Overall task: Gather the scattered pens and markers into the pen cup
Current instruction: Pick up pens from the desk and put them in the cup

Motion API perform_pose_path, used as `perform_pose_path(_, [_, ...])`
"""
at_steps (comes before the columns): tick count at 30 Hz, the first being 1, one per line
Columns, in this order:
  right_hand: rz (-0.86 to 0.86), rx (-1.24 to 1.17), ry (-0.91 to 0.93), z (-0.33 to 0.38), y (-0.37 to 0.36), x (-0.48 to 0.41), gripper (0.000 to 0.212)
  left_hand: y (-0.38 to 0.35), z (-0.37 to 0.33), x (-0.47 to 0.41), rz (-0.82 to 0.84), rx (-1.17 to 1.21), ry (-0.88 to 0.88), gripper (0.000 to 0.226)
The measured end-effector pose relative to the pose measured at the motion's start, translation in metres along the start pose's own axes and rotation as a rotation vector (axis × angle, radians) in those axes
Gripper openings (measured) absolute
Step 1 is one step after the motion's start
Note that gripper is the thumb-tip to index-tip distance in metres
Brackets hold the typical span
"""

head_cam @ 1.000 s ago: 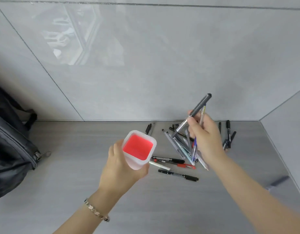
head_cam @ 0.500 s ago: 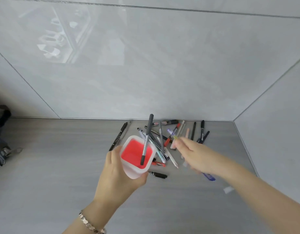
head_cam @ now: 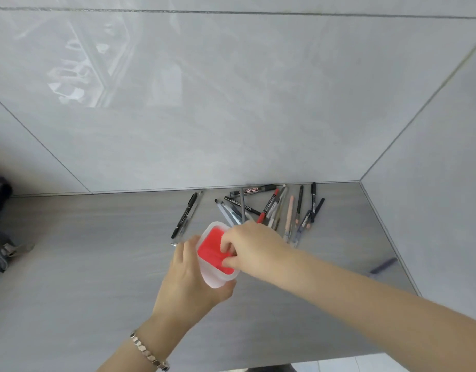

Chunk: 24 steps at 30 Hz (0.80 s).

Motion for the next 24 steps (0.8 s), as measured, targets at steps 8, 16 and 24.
perform_pose_path(8, [-0.464, -0.365, -0.409, -0.113, 0.033, -0.025, 0.024, 0.014, 0.027, -0.002, -0.063, 0.144, 0.148, 0.082])
perform_pose_path(16, [-0.343, -0.49, -0.801, -0.199, 0.012, -0.094, 0.041, 0.028, 0.038, -0.017, -0.098, 0.154, 0.173, 0.08])
perform_pose_path(24, [-0.398, -0.586, -0.872, -0.226, 0.0, -0.103, 0.05, 0.038, 0.048, -0.044, -0.082, 0.161, 0.15, 0.078])
Point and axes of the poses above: each hand's wrist, its own x-axis away from the middle knuckle, its own y-axis out of the back of the hand, z = x × y, the point moved 4 cm from there along -x, towards the middle knuckle, and after that the axes turned 11 degrees about z, right-handed, at the moved point
